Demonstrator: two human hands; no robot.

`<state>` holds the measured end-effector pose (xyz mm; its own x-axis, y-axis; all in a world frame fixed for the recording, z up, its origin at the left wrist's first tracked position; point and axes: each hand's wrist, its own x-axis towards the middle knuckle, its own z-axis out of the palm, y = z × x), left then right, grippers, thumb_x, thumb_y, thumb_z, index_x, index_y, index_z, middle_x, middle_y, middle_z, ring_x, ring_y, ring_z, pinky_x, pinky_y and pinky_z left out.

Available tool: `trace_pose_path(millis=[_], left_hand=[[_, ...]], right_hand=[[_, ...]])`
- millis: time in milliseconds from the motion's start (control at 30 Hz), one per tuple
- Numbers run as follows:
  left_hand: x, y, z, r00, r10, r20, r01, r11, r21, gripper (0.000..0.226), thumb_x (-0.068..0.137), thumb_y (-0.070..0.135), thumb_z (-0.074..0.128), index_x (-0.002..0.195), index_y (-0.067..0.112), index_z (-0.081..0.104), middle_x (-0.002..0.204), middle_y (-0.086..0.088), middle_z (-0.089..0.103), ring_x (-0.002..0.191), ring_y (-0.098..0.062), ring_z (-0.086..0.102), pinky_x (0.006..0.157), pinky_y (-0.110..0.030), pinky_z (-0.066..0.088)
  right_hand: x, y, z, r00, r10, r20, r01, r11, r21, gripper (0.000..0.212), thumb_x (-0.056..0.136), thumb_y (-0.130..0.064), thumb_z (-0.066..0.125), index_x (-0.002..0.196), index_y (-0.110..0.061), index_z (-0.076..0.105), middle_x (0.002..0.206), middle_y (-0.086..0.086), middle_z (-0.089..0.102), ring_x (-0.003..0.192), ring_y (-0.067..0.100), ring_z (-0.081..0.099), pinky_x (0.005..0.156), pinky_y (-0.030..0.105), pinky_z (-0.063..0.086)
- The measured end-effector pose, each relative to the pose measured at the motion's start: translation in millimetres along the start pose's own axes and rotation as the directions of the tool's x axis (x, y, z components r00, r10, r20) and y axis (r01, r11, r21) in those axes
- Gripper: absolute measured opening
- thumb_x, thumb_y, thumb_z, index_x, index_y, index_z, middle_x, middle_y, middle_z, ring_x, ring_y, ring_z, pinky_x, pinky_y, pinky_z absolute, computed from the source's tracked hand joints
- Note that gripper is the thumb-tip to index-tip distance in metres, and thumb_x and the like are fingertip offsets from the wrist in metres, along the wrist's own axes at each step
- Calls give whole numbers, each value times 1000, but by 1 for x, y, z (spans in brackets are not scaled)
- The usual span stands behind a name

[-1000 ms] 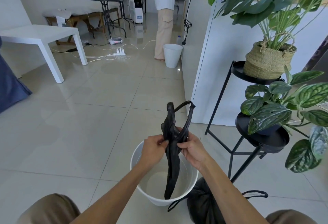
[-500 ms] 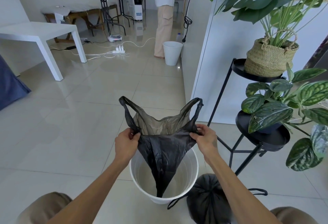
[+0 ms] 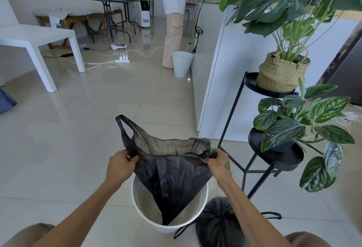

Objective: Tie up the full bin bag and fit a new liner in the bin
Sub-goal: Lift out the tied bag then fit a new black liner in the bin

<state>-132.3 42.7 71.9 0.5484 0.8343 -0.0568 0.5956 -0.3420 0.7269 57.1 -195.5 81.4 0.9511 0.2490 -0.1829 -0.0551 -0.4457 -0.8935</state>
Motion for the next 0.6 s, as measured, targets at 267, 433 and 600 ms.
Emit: trace_pose_path(millis=[267, 433, 600], left_hand=[[-28, 47, -35, 860, 40, 508, -323, 814, 483, 43, 85, 57, 60, 76, 16, 57, 64, 0, 61, 53, -18, 59, 60, -32, 56], [-28, 99, -27, 738, 459, 494, -635, 721, 278, 34, 85, 48, 68, 110, 26, 73, 122, 0, 69, 115, -21, 61, 97, -39, 49], [9, 82, 13, 586, 338, 736, -782, 476, 404, 37, 77, 45, 77, 111, 29, 77, 167, -3, 16, 153, -30, 10, 121, -52, 12]], right_hand=[[-9, 14, 9, 995, -67, 80, 63, 997, 54, 28, 86, 5, 68, 104, -15, 72, 86, -4, 69, 77, 8, 64, 67, 17, 54], [-6, 19, 16, 985, -46, 164, 46, 999, 5, 35, 88, 4, 63, 81, -28, 76, 88, 6, 78, 86, 26, 73, 86, 46, 60], [0, 18, 1, 945, -34, 325, 71, 992, -103, 19, 89, -4, 60, 87, -11, 78, 88, 17, 77, 81, 32, 74, 84, 52, 57]])
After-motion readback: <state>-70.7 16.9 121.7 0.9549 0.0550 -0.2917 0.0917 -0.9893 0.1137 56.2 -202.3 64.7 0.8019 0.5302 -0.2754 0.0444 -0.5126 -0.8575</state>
